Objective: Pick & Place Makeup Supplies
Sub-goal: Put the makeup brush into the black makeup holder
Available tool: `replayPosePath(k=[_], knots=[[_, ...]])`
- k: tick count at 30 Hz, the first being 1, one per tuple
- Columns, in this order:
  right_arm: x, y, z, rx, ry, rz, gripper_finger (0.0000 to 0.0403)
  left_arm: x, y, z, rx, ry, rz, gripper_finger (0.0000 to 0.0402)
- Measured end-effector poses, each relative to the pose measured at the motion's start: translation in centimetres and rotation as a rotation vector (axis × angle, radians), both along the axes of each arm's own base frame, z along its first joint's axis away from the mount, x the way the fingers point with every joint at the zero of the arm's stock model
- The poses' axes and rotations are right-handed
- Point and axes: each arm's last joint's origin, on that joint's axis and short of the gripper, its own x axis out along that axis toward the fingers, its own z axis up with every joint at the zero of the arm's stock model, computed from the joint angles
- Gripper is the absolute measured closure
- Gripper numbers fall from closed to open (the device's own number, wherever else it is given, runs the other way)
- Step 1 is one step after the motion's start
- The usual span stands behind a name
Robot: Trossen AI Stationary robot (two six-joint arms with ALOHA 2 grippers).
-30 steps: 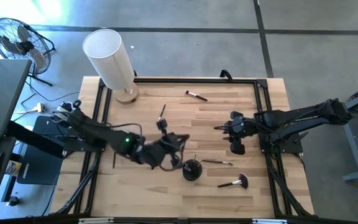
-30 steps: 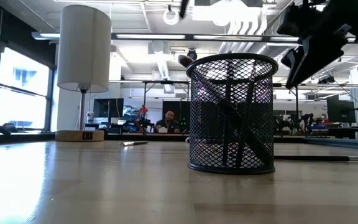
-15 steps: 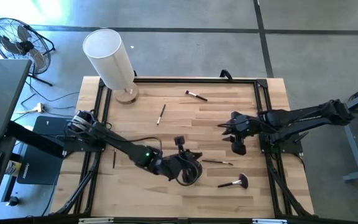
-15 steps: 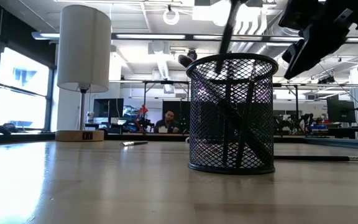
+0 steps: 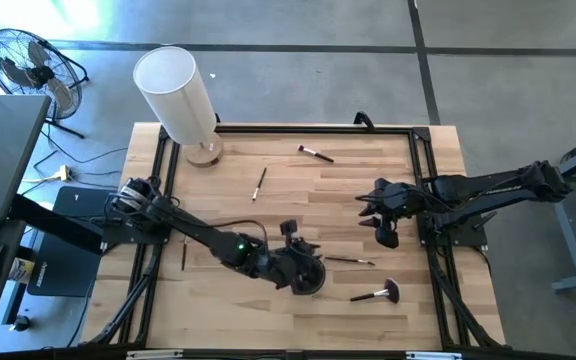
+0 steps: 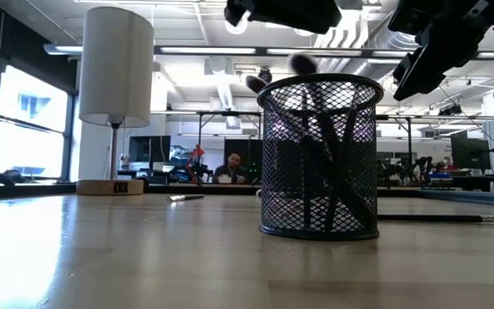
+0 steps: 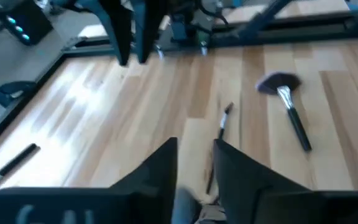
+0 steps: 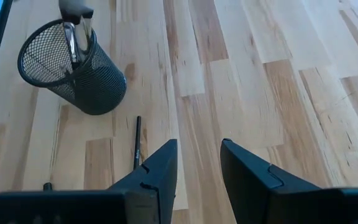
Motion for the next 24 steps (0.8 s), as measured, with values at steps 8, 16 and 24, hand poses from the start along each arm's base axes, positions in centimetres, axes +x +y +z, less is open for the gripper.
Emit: replayPosePath(k=[8,16,24], knots=[[-0.2,0.0,-0.1,0.035,0.020,-0.008,0.0287,-0.6,0.4,1.0,0.040,-0.004,0.039,0.0229],[-0.2,0.0,-0.2,0.121,0.038,-0.106,0.0287,-4.1,3.1,5.4,-0.034,-0.053,0.253,0.0226],[-0.2,0.0,-0.1,0.224,0.034,-0.221,0.0287,-7.8,7.0,5.2,-0.281,0.286,0.300,0.0354]])
